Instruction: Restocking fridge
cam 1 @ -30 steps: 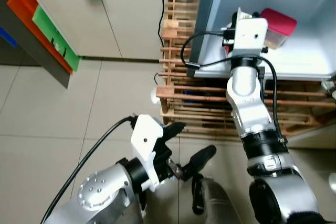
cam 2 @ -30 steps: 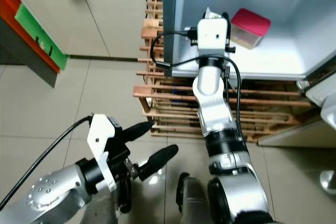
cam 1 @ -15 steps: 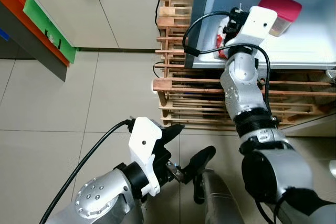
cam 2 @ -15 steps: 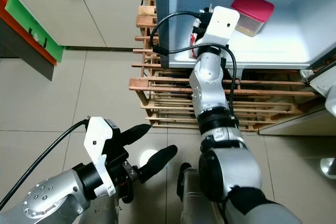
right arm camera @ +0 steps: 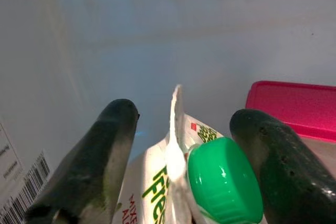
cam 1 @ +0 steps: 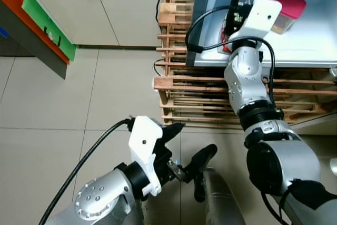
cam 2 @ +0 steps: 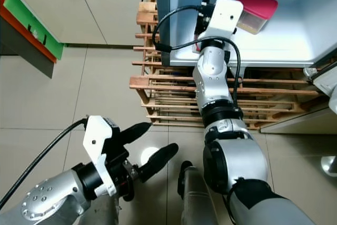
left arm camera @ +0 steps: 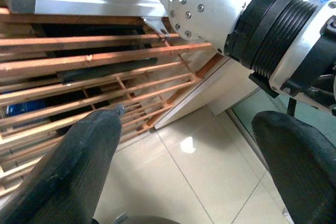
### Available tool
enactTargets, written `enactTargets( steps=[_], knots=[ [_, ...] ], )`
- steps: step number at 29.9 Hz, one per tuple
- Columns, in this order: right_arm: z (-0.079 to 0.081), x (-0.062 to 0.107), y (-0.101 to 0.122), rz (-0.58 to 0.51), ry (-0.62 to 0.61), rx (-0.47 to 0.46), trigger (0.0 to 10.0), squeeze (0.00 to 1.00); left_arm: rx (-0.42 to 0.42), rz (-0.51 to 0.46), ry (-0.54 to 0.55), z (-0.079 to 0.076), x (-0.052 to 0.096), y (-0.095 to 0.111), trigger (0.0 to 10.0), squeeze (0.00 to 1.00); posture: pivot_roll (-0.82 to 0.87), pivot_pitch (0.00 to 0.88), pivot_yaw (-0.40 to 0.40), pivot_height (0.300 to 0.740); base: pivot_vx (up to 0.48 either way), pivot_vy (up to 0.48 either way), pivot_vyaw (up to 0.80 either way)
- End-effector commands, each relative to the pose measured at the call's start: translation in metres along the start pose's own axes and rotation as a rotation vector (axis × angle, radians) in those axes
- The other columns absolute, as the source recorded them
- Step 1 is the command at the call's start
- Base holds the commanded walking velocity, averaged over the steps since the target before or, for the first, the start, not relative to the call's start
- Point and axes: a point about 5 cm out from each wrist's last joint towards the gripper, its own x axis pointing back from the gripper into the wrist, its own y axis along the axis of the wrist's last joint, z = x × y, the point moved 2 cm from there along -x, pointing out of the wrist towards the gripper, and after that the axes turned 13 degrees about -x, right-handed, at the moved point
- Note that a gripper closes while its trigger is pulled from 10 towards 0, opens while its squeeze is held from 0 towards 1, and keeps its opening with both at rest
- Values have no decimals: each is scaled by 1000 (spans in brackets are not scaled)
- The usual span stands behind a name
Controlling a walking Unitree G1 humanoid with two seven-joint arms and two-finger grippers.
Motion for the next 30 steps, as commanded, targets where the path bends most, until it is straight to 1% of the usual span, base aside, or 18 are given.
enactTargets(
  steps=[1, 2, 3, 4, 5, 11, 13, 16, 17, 18, 19, 20, 21, 23, 24, 26, 27, 30],
  knots=[
    [7, -3, 11, -48, 17, -40, 10000, 1000, 20, 16, -16, -2, 0, -4, 10000, 0, 100, 396, 26, 711, 0, 0, 0],
    [12, -4, 17, -73, 37, -54, 10000, 1000, 11, 13, -13, 1, -2, -5, 10000, 0, 95, 388, 23, 711, 0, 0, 0],
    [12, -4, 17, -73, 37, -54, 10000, 1000, 11, 13, -13, 1, -2, -5, 10000, 0, 95, 388, 23, 711, 0, 0, 0],
    [22, -3, 18, -64, 88, -62, 10000, 1000, 3, 9, -10, 3, -5, -4, 10000, 0, 89, 378, 21, 711, 0, 0, 0],
    [23, -2, 15, -52, 97, -72, 10000, 1000, 0, 3, -9, 5, -8, -4, 10000, 0, 84, 367, 17, 711, 0, 0, 0],
    [17, 0, 7, 10, 57, -155, 10000, 1000, -6, -1, -14, 10, -15, -6, 10000, 0, 73, 327, 9, 711, 0, 0, 0],
    [16, 6, 5, 13, 73, -149, 10000, 1000, -19, -19, -21, 11, -20, -4, 10000, 0, 68, 296, 1, 711, 0, 0, 0],
    [16, 9, 9, -11, 88, -130, 10000, 1000, -29, -31, -22, 12, -22, -2, 10000, 0, 67, 290, -1, 711, 0, 0, 0],
    [15, 13, 26, -102, 121, -38, 10000, 0, -39, -42, -15, 16, -25, -1, 10000, 0, 50, 258, -9, 711, 0, 0, 0],
    [15, 13, 26, -102, 121, -38, 10000, 0, -39, -42, -15, 16, -25, -1, 10000, 0, 50, 258, -9, 711, 0, 0, 0],
    [14, 14, 31, -131, 130, -7, 10000, 0, -41, -45, -13, 19, -27, -1, 10000, 0, 50, 258, -9, 711, 0, 0, 0],
    [12, 21, 48, -209, 150, 51, 10000, 0, -51, -58, -15, 22, -31, 0, 10000, 0, 27, 235, -11, 711, 0, 0, 0],
    [12, 21, 48, -209, 150, 51, 10000, 0, -51, -58, -15, 22, -31, 0, 10000, 0, 27, 235, -11, 711, 0, 0, 0],
    [10, 34, 71, -307, 166, 111, 10000, 0, -63, -74, -22, 24, -35, 2, 10000, 0, 8, 230, -10, 711, 0, 0, 0],
    [8, 41, 81, -337, 161, 118, 10000, 0, -68, -79, -27, 25, -36, 3, 10000, 0, -11, 227, -9, 711, 0, 0, 0],
    [5, 49, 93, -358, 149, 121, 10000, 0, -76, -86, -30, 28, -38, 5, 10000, 0, -34, 241, -6, 711, 0, 0, 0],
    [5, 49, 93, -358, 149, 121, 10000, 0, -76, -86, -30, 28, -38, 5, 10000, 0, -34, 241, -6, 711, 0, 0, 0],
    [3, 69, 102, -337, 138, 106, 10000, 0, -79, -108, -9, 32, -39, 8, 10000, 0, -64, 257, -9, 711, 0, 0, 0]
  ],
)
